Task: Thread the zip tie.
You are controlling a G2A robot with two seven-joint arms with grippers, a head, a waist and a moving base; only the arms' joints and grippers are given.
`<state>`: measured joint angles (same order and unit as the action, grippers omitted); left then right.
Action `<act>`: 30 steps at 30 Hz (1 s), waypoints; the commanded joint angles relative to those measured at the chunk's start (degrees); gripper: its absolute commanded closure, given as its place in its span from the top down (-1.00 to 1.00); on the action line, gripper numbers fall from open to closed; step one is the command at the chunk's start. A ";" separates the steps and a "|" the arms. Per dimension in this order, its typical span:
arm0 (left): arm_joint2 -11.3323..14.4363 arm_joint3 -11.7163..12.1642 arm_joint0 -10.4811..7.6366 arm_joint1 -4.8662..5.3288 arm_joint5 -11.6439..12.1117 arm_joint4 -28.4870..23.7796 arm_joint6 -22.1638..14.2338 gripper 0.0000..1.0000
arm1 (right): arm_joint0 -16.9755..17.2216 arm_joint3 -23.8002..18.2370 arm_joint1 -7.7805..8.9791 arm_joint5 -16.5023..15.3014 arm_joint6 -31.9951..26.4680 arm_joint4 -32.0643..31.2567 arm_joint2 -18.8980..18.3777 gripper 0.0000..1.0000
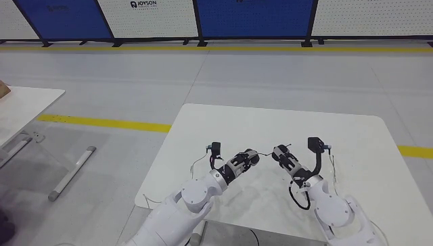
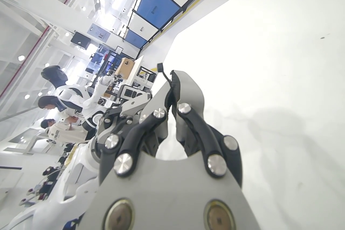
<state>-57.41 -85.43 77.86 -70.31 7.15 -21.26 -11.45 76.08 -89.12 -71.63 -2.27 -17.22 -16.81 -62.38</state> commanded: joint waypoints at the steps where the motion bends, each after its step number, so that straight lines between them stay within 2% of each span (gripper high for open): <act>1: 0.00 0.00 0.00 0.00 0.00 0.00 0.00 -1.00 | -0.13 0.08 -0.06 -0.14 0.07 -0.12 0.09 -1.00; 8: 0.00 0.00 0.00 0.00 0.00 0.00 0.00 -1.00 | -0.05 0.21 -0.24 -0.22 0.88 -0.38 -0.05 -1.00; 12: 0.00 0.00 0.00 0.00 0.00 0.00 0.00 -1.00 | 0.31 -0.04 0.03 -2.92 -6.85 8.18 -2.11 -1.00; 30: 0.00 0.00 0.00 0.00 0.00 0.00 0.00 -1.00 | 0.31 -0.04 0.03 -2.92 -6.85 8.18 -2.11 -1.00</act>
<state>-57.41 -85.43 77.86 -70.31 7.15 -21.26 -11.45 76.39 -89.16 -71.60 -5.19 -24.07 -8.63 -64.49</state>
